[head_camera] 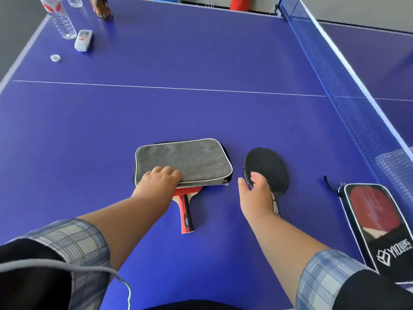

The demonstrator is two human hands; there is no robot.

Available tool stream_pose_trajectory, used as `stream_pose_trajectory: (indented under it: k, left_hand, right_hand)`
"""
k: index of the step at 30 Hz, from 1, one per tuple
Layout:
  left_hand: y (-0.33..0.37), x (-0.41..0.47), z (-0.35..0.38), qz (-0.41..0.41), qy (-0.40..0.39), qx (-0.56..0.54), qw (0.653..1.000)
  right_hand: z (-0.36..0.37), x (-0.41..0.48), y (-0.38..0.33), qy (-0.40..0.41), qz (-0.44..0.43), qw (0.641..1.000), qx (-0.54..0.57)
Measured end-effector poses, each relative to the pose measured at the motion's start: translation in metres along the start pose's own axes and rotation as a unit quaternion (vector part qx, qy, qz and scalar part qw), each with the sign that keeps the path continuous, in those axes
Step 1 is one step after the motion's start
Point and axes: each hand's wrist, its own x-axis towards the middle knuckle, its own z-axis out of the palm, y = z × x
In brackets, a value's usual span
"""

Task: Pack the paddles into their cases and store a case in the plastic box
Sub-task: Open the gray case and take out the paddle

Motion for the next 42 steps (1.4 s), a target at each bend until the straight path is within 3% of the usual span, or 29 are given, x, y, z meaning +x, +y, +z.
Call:
stream_pose_trajectory:
  k: [1,4,8,11,12,13,15,17,18,19,21,23,26,28,31,34,38,42]
  left_hand:
    - [0.002,-0.007,-0.001,0.001,0.008,-0.003,1.000]
    - [0.009,-0.031,0.002,0.018,0.024,-0.006,1.000]
    - [0.018,-0.068,0.012,-0.003,0.044,0.014,0.999]
    - [0.039,-0.090,0.017,-0.166,0.090,-0.077,0.979]
    - [0.051,-0.095,0.014,-0.259,0.104,-0.152,0.948]
    - [0.064,-0.098,0.008,-0.353,0.116,-0.245,0.896]
    - [0.088,-0.101,-0.002,-0.481,0.121,-0.457,0.738]
    - [0.109,-0.108,-0.007,-0.502,0.125,-0.625,0.585]
    - [0.115,-0.114,-0.008,-0.492,0.134,-0.668,0.542]
    - [0.118,-0.122,-0.007,-0.488,0.151,-0.677,0.530]
    - [0.109,-0.140,-0.003,-0.498,0.185,-0.658,0.535]
    - [0.089,-0.159,0.001,-0.506,0.188,-0.646,0.540]
    - [0.055,-0.194,0.008,-0.517,0.162,-0.627,0.560]
    - [0.035,-0.214,0.015,-0.520,0.142,-0.600,0.591]
    - [0.009,-0.227,0.023,-0.509,0.104,-0.551,0.653]
    - [-0.022,-0.224,0.029,-0.492,0.065,-0.507,0.705]
    - [-0.057,-0.222,0.035,-0.491,-0.054,-0.364,0.790]
    - [-0.079,-0.220,0.038,-0.464,-0.143,-0.302,0.820]
  right_hand:
    - [0.005,-0.001,-0.015,-0.069,0.054,0.993,0.081]
    - [0.005,0.003,-0.039,-0.193,0.253,0.917,0.240]
    - [0.001,0.000,-0.021,-0.273,0.248,0.879,0.303]
    - [-0.003,-0.023,-0.013,-0.265,0.218,0.877,0.337]
    - [-0.005,-0.033,-0.015,-0.261,0.211,0.879,0.339]
    - [-0.006,-0.044,-0.018,-0.259,0.203,0.883,0.335]
    - [-0.006,-0.069,-0.024,-0.273,0.189,0.877,0.348]
    - [-0.004,-0.095,-0.026,-0.311,0.205,0.851,0.370]
    - [-0.002,-0.109,-0.026,-0.336,0.217,0.835,0.378]
    - [0.000,-0.121,-0.024,-0.363,0.231,0.815,0.388]
    - [0.006,-0.140,-0.020,-0.400,0.248,0.784,0.405]
    - [0.010,-0.147,-0.018,-0.397,0.244,0.785,0.409]
    - [0.019,-0.142,-0.016,-0.384,0.169,0.845,0.332]
    - [0.026,-0.143,-0.012,-0.407,0.099,0.881,0.219]
    - [0.041,-0.156,-0.012,-0.447,0.002,0.891,0.077]
    - [0.061,-0.176,-0.018,-0.427,-0.072,0.901,-0.026]
    - [0.089,-0.204,-0.023,-0.406,-0.075,0.905,-0.098]
    - [0.101,-0.217,-0.034,-0.359,-0.023,0.925,-0.126]
